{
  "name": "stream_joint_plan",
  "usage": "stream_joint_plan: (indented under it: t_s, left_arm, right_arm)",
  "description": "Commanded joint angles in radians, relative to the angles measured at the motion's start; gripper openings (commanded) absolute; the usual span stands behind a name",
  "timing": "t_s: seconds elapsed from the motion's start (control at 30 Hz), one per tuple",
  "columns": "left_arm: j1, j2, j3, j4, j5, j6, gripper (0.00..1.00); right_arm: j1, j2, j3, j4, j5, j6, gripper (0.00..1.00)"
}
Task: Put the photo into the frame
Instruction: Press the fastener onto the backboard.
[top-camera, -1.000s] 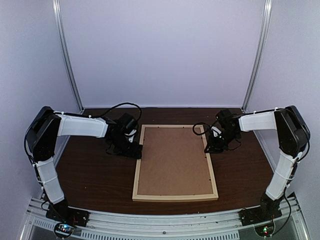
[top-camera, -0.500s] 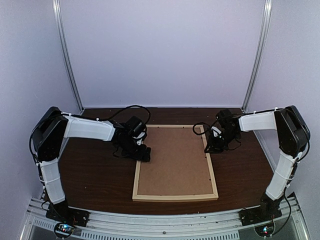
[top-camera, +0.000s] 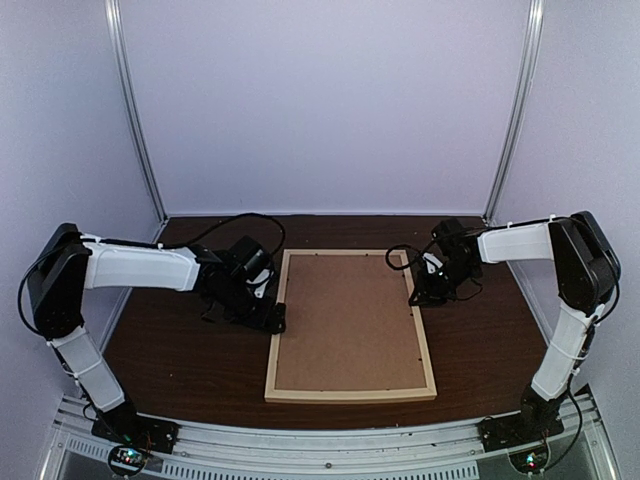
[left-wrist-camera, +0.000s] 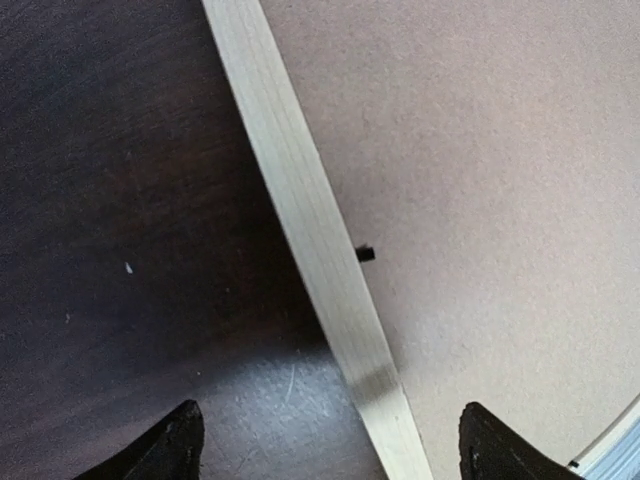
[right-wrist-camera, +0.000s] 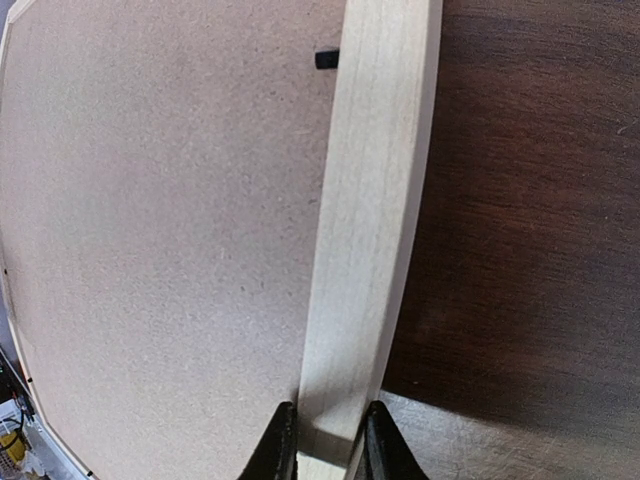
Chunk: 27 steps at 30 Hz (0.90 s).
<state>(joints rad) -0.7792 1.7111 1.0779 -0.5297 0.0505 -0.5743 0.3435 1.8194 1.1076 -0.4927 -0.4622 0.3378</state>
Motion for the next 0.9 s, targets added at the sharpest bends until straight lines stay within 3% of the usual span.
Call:
stream_joint_plan:
  t_s: [0.0,0.37,0.87]
  left_arm:
    - [-0.018,-0.077,-0.060,-0.017,0.040,0.011,0.91]
    - [-0.070,-0.125,-0.159,-0.030,0.000,-0.067,0.94]
    - [-0.082,-0.092,-0.162,-0.046,-0.016,-0.086,0.93]
  right_arm:
    - [0.003,0.019,-0.032,0.013,0.050,-0.025,0.00]
    - [0.003,0.020,-0.036,0.023,0.050,-0.024,0.00]
    - [0.002,0.022,-0.038,0.023,0.050,-0.025,0.00]
